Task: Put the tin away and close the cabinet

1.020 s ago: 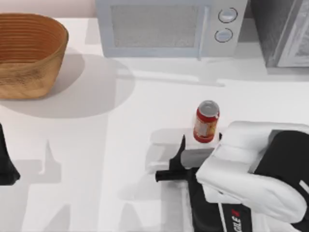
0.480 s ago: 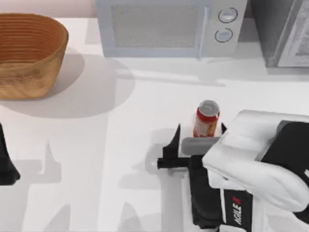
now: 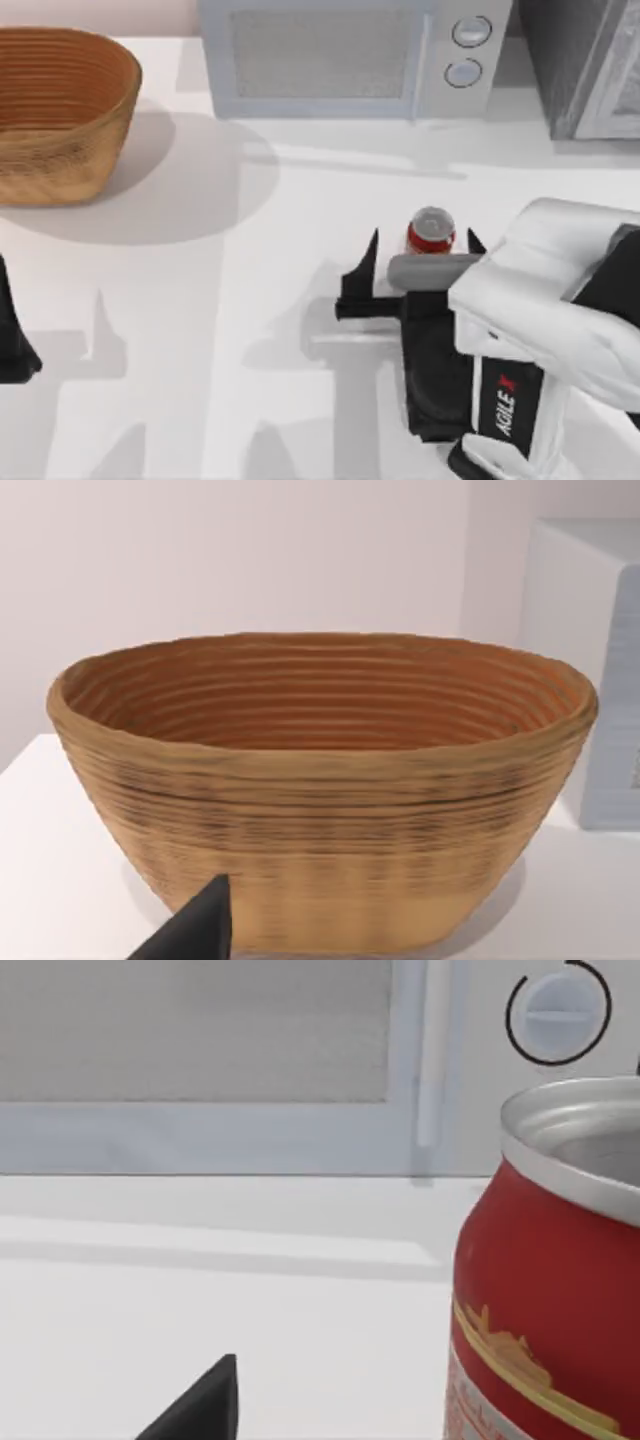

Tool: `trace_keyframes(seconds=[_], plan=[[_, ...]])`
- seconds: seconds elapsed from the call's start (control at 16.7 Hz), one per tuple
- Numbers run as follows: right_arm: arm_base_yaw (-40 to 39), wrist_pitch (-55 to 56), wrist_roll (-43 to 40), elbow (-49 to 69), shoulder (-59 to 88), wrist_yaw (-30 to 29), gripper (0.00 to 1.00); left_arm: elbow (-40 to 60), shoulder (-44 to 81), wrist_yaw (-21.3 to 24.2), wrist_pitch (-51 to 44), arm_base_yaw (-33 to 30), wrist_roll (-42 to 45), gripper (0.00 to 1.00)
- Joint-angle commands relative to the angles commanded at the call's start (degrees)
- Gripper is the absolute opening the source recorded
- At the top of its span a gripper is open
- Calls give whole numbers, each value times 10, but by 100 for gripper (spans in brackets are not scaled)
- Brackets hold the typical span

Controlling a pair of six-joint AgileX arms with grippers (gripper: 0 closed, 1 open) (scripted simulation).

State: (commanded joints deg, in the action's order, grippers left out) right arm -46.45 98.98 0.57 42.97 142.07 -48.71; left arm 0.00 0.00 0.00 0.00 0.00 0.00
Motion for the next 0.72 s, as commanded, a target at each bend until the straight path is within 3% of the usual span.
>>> trace_keyframes(seconds=[0.48, 0.72], plan=[[9, -6, 0, 4, -2, 9, 100, 0, 0, 0, 0, 0, 0, 100], [9, -6, 0, 4, -2, 9, 70, 0, 0, 0, 0, 0, 0, 100]])
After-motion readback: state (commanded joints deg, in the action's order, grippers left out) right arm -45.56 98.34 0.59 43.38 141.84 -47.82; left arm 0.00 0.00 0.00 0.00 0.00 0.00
